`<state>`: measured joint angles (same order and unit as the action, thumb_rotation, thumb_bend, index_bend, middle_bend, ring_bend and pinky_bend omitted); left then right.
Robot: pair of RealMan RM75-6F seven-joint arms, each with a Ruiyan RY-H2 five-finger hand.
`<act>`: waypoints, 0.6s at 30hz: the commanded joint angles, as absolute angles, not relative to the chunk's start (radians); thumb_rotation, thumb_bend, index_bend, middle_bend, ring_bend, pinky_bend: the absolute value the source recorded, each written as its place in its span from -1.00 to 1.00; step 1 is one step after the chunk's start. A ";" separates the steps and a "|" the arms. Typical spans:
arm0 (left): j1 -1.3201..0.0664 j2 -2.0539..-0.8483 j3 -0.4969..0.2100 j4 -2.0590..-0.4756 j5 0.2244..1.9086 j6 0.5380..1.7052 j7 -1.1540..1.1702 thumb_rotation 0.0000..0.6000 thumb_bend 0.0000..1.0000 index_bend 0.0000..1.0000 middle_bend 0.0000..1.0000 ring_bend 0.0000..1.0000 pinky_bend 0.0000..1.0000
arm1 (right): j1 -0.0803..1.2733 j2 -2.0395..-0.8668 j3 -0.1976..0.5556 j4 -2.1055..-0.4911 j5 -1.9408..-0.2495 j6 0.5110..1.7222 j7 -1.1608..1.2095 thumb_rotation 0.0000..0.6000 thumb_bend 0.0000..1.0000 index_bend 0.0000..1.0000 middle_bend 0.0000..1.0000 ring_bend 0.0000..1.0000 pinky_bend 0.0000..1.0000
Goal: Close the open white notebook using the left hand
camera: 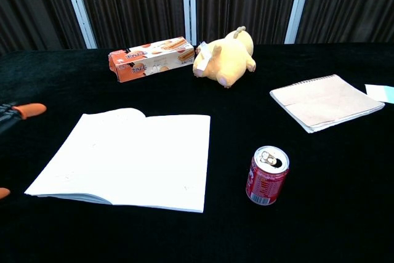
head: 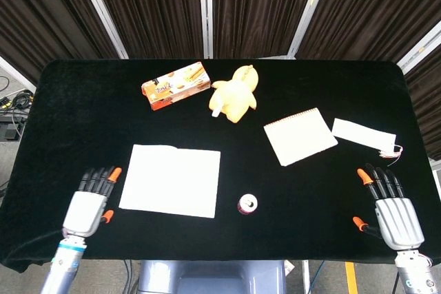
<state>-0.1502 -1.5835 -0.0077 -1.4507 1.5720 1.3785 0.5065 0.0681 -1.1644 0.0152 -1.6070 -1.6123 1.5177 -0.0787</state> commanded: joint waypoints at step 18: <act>-0.206 -1.708 -0.005 -1.369 1.522 1.295 0.563 1.00 -0.51 -1.00 -1.00 -1.00 -1.00 | 0.069 -1.168 0.012 -1.604 -1.614 1.512 -0.080 1.00 -0.97 -1.00 -1.00 -1.00 -1.00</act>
<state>-0.2042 -1.7056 -0.0057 -1.3720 1.5235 1.2966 0.5626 0.0689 -1.1676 0.0119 -1.6036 -1.6137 1.5122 -0.0801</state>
